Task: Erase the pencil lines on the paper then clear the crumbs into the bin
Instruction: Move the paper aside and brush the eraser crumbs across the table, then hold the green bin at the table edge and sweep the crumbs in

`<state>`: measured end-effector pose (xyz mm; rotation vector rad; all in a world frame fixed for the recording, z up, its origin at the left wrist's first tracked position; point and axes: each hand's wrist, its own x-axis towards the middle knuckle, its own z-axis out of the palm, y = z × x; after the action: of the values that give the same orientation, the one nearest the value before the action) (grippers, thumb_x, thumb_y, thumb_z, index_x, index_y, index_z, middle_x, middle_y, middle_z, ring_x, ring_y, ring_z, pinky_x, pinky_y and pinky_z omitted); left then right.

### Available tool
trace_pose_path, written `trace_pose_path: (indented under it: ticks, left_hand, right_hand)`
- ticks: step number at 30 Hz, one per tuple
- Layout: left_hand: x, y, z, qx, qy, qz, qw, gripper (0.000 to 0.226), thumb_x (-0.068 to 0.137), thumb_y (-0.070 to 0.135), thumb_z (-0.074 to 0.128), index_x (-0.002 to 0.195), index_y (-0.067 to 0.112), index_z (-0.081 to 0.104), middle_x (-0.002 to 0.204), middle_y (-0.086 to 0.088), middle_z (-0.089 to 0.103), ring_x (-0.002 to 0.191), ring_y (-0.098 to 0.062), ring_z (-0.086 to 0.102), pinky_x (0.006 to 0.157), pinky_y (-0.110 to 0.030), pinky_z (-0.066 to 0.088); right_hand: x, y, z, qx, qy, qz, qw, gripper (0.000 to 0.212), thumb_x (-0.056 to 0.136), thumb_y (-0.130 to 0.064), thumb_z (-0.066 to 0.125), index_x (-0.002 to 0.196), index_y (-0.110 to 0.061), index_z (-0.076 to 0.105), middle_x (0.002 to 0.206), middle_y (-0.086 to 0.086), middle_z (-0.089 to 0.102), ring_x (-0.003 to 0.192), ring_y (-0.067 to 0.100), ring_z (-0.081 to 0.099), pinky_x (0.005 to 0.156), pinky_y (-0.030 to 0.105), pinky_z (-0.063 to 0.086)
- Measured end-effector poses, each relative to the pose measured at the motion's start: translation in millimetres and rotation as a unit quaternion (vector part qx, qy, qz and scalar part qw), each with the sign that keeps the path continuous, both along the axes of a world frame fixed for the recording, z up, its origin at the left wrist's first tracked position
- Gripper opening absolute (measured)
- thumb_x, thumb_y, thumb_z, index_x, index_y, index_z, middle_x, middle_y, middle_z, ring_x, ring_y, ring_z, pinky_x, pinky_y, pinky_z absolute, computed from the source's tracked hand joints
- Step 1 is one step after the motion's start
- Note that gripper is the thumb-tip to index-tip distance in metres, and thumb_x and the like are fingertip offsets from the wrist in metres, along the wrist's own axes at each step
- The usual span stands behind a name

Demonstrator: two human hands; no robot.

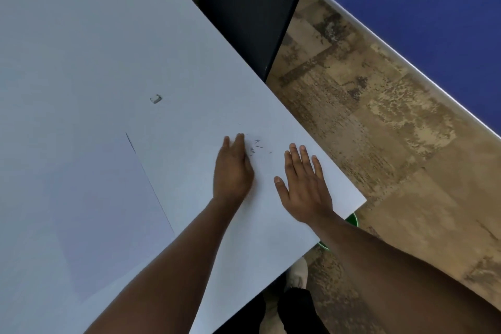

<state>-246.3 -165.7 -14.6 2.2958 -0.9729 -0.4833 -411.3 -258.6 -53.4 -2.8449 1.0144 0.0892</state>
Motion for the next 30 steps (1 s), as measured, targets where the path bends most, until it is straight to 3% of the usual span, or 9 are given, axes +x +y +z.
trace_pose_path:
  ticks: [4,6,8,11,17,19,21,27,30]
  left_hand:
    - [-5,7,20,-0.043,-0.013,0.053,0.998,0.030,0.106,0.016,0.048,0.126,0.016,0.070,0.117,-0.014,0.074,0.122,-0.029,0.065,0.098,-0.041,0.052]
    - [-11,5,27,-0.065,-0.021,0.067,0.995,0.022,0.104,0.018,0.056,0.112,0.014,0.075,0.100,-0.005,0.078,0.090,-0.026,0.071,0.080,-0.028,0.050]
    - [-20,-1,35,-0.066,-0.008,0.088,0.994,0.019,0.103,0.022,0.059,0.109,0.014,0.076,0.100,0.001,0.078,0.087,-0.020,0.071,0.074,-0.022,0.043]
    - [-39,-12,48,-0.076,0.036,0.129,0.988,0.018,0.101,0.031,0.063,0.102,0.014,0.072,0.090,0.004,0.075,0.083,-0.015,0.069,0.067,-0.019,0.042]
    - [-106,-32,73,-0.051,-0.015,0.136,0.989,0.045,0.105,0.049,0.047,0.083,0.013,0.061,0.072,0.003,0.064,0.064,-0.015,0.059,0.059,-0.031,0.043]
    - [-132,-39,79,-0.047,-0.037,0.130,0.990,0.052,0.108,0.048,0.039,0.079,0.011,0.061,0.073,-0.002,0.067,0.064,-0.018,0.061,0.059,-0.034,0.047]
    - [-156,-48,83,-0.041,-0.057,0.132,0.989,0.046,0.109,0.043,0.038,0.087,0.011,0.065,0.078,-0.002,0.069,0.068,-0.020,0.063,0.059,-0.032,0.045]
    - [-222,-64,74,-0.098,-0.020,0.078,0.992,0.028,0.103,0.014,0.053,0.128,0.018,0.066,0.125,-0.001,0.068,0.109,-0.018,0.065,0.088,-0.027,0.048]
    - [-249,-67,70,-0.086,0.002,0.057,0.995,0.032,0.104,0.020,0.055,0.135,0.020,0.062,0.127,-0.003,0.067,0.118,-0.020,0.060,0.092,-0.028,0.045]
  right_hand:
    - [-1,-1,8,0.029,-0.006,-0.002,1.000,0.067,0.105,-0.049,0.021,0.157,-0.007,0.014,0.166,0.011,0.003,0.154,0.026,-0.004,0.124,0.049,0.009]
    - [3,-3,12,0.066,-0.015,-0.006,0.998,0.064,0.106,-0.044,0.024,0.157,-0.007,0.015,0.166,0.010,0.005,0.153,0.027,-0.002,0.124,0.047,0.008]
    - [3,-4,24,0.094,-0.070,-0.027,0.993,0.056,0.105,-0.033,0.037,0.153,-0.005,0.031,0.161,0.013,0.026,0.151,0.030,0.018,0.122,0.046,0.020]
    - [-5,-6,44,0.079,-0.184,-0.059,0.978,0.031,0.098,-0.013,0.056,0.127,-0.005,0.064,0.120,0.012,0.067,0.115,0.031,0.058,0.096,0.041,0.052]
    - [-41,-19,80,0.060,-0.217,-0.048,0.973,0.013,0.099,-0.013,0.056,0.098,-0.011,0.069,0.081,0.004,0.068,0.071,0.021,0.063,0.057,0.027,0.048]
    - [-59,-23,96,0.060,-0.216,-0.057,0.973,0.013,0.096,-0.011,0.060,0.084,-0.011,0.064,0.062,0.000,0.056,0.052,0.020,0.049,0.045,0.021,0.025]
    - [-78,-31,104,0.070,-0.203,-0.063,0.975,0.017,0.096,-0.014,0.059,0.079,-0.012,0.062,0.057,-0.001,0.048,0.048,0.021,0.045,0.045,0.023,0.018]
    - [-148,-55,103,0.133,-0.229,-0.047,0.963,0.025,0.093,-0.020,0.056,0.114,-0.012,0.067,0.097,0.006,0.064,0.082,0.024,0.058,0.060,0.029,0.041]
    - [-175,-62,108,0.112,-0.212,-0.064,0.969,0.021,0.099,-0.018,0.052,0.113,-0.013,0.067,0.091,0.009,0.069,0.081,0.028,0.064,0.063,0.035,0.052]
